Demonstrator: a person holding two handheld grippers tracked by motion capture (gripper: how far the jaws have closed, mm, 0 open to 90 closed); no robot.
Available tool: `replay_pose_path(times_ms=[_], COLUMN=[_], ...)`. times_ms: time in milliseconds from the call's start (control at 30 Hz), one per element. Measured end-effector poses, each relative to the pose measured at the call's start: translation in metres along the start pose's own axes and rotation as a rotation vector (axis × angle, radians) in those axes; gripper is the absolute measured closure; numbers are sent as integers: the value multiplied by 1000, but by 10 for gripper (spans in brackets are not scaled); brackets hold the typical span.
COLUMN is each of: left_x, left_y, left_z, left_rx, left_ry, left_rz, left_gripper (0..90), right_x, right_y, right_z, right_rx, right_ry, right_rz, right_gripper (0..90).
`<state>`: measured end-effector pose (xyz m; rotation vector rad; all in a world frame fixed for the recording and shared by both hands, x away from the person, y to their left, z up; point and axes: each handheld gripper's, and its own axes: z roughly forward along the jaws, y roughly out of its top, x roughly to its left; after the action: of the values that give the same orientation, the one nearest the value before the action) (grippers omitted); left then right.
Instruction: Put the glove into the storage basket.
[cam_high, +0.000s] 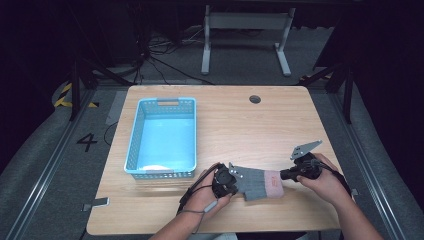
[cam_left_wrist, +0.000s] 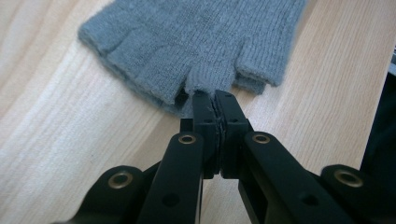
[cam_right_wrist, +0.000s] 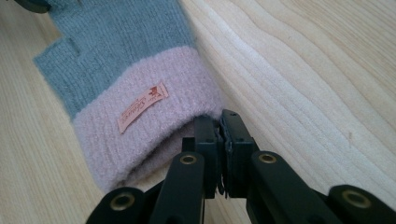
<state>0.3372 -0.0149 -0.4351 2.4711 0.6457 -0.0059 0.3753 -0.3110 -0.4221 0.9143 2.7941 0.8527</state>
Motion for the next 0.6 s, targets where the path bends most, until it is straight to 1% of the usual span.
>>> replay_pose_path(times_ms=[67,100,167,233,267,300,400,433,533,600], left_x=[0,1,1,1,1,2,2,3,4,4], left_y=[0,0,-1,-2,-2,-3,-5,-5,-5,-5], left_z=[1,1,2,2,2,2,-1,-3,-5,-6], left_rx=[5,9,1,5,5,5,0,-4,-24,-23], left_ry=[4,-2,-7,-9,-9,6,13,11,-16,-11], left_rz=[-9,-14,-26,-32,-32,-36,-45,-40,-34,-34], left_gripper=[886,885,881,871,861,834,759,740,682,665], right_x=[0,0,-1,-2,-2,-3,-4,-4,-5,-5], right_y=[0,-1,-1,-2,-2,-4,-6,-7,-10,-11], right_z=[1,1,1,1,1,1,-2,-3,-6,-7], right_rx=[3,2,3,5,5,8,12,11,6,12], right_ry=[-1,1,-3,-9,-9,-13,-22,-25,-32,-40], right_rz=[1,5,9,3,3,2,5,8,14,23], right_gripper=[864,860,840,811,811,798,785,778,773,762])
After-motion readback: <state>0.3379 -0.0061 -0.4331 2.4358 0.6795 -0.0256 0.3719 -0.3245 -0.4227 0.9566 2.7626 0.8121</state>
